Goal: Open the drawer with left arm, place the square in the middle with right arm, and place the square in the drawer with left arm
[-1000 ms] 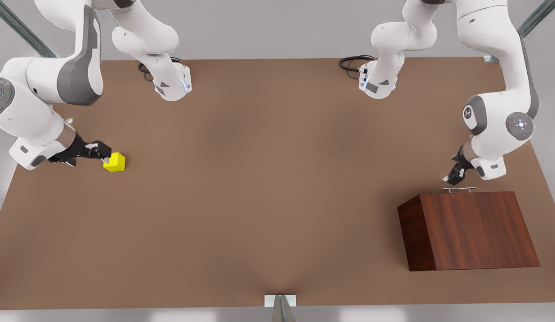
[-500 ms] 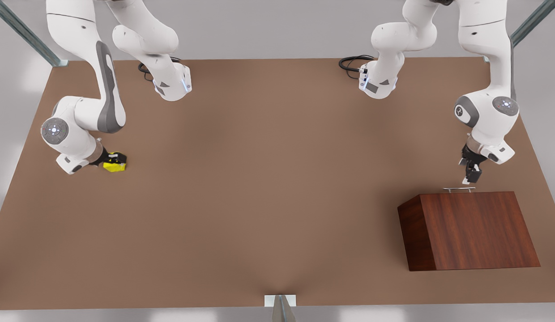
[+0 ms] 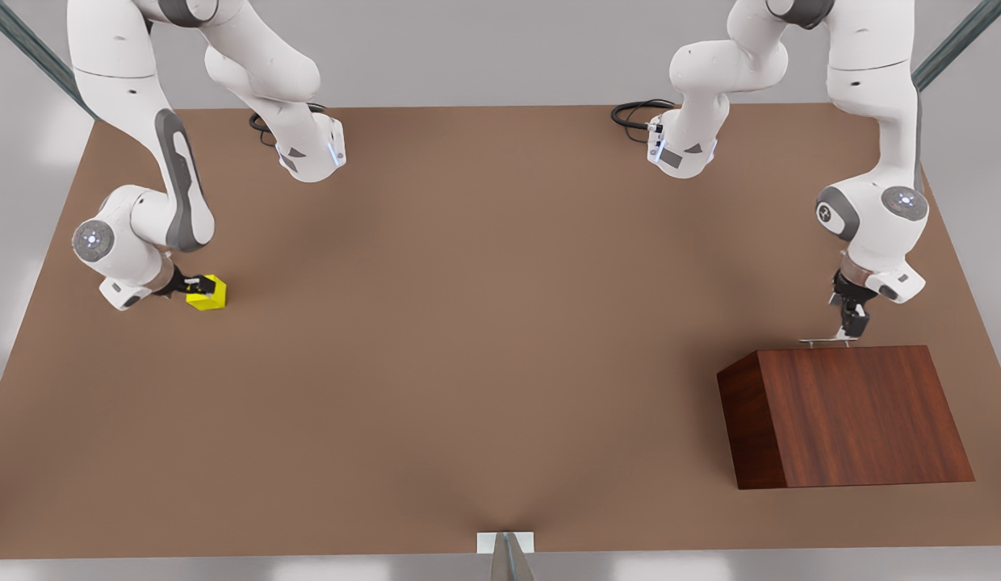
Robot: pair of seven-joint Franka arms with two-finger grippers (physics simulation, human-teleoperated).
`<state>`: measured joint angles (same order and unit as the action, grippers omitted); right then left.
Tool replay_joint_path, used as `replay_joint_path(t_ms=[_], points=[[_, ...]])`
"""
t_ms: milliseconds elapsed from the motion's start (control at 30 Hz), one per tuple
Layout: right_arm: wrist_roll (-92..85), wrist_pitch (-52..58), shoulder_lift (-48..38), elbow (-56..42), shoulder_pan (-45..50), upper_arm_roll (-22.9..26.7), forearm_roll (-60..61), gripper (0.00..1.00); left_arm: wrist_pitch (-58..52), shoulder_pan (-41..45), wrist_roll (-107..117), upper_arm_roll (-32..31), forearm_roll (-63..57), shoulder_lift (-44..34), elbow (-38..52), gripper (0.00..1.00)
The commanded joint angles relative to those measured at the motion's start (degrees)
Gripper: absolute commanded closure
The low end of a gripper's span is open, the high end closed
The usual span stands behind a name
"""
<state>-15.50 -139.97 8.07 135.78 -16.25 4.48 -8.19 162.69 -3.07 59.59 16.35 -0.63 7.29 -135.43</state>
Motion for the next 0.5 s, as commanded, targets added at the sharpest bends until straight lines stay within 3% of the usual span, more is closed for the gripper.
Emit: replay_joint_path(t_ms=[0,467], points=[[-0.05,-0.22,0.28,0.01,-0.18,0.0,-0.07,0.0,0.0,0.17,0.0,-0.01,1.6,0.0,-0.01,0.0],[-6.56,-4.26,3.88,1.07,-3.0,-0.09,1.25,0.03,0.0,0.17,0.0,-0.09,1.6,1.23,0.87,0.0]])
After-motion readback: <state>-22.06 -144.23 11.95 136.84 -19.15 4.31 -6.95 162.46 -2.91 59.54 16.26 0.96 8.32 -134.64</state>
